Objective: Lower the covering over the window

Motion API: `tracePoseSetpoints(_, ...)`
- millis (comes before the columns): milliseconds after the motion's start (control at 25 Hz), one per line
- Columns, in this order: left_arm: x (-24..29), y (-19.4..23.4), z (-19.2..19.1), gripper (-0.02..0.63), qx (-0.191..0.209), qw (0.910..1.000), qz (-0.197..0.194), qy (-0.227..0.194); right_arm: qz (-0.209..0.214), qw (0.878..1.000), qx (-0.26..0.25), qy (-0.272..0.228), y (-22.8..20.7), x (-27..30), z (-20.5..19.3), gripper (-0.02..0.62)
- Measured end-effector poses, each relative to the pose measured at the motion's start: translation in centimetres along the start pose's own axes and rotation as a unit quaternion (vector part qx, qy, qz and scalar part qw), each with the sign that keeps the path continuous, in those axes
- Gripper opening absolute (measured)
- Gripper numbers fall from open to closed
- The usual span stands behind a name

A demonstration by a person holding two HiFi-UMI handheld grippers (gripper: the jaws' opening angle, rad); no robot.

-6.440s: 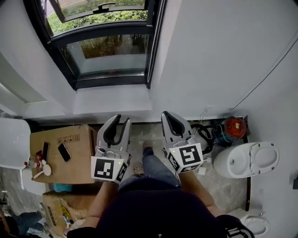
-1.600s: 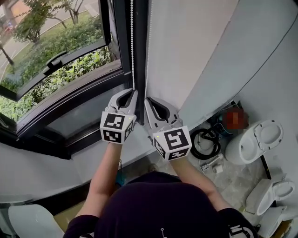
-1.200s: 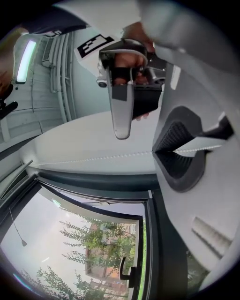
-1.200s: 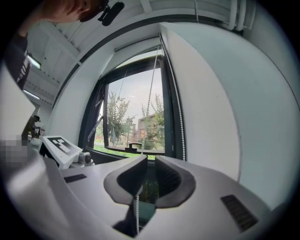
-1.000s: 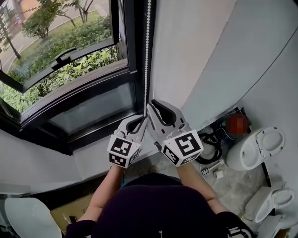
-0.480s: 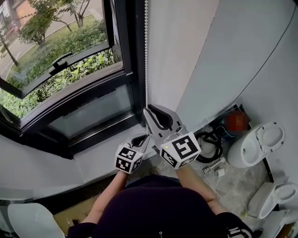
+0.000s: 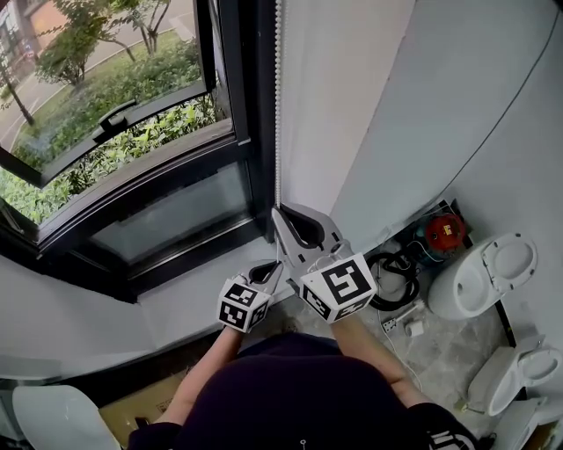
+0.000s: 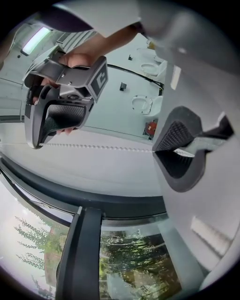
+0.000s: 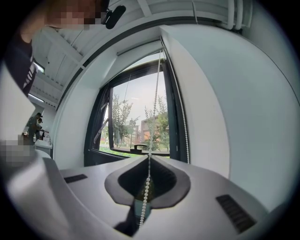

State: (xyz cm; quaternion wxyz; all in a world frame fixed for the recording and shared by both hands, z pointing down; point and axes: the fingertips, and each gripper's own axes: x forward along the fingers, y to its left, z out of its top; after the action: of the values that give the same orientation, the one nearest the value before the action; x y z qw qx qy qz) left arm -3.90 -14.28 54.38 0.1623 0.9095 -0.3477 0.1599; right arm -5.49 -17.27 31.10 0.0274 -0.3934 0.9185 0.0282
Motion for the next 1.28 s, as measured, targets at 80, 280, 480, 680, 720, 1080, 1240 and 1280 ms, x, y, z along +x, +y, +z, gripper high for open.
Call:
tracePoseSetpoints(80, 0.0, 0.0, 0.0, 0.012, 0.002, 1.0000, 0.002, -0.006, 0.000, 1.000, -0.001, 0.001, -0.1, 0.0, -0.1, 0.014)
tracePoseSetpoints(280, 0.0, -0.4, 0.1, 0.014, 0.006, 0.9995, -0.003, -0.031, 0.001, 1.000, -0.001, 0.010, -0.5, 0.2, -0.2, 0.014)
tracePoseSetpoints(480, -0.2, -0.6, 0.6, 0.014, -0.008, 0.9980, -0.008, -0.062, 0.000, 1.000, -0.012, 0.022, -0.5, 0.6, -0.3, 0.014)
tracePoseSetpoints(680, -0.2, -0.2, 0.6, 0.015, -0.023, 0.9971, -0.004, -0.072, 0.000, 0.999, -0.021, 0.034, -0.6, 1.0, -0.5, 0.014)
tracePoseSetpoints(720, -0.2, -0.1, 0.7, 0.015, -0.023, 0.9971, -0.003, -0.073, 0.000, 0.999, -0.021, 0.035, -0.7, 1.0, -0.5, 0.014)
tracePoseSetpoints(1080, -0.8, 0.4, 1.9, 0.015, -0.028, 0.9942, 0.008, -0.103, 0.010, 0.994, 0.008, 0.104, -0.7, 1.2, -5.9, 0.012)
tracePoseSetpoints(1240, -0.9, 0.6, 2.3, 0.015, -0.027, 0.9936, 0.013, -0.108, 0.011, 0.990, -0.003, 0.143, -0.5, 1.4, -9.1, 0.012)
tracePoseSetpoints(1280, -0.9, 0.6, 2.2, 0.015, -0.026, 0.9937, 0.014, -0.108, 0.011, 0.989, -0.003, 0.145, -0.6, 1.5, -9.5, 0.012)
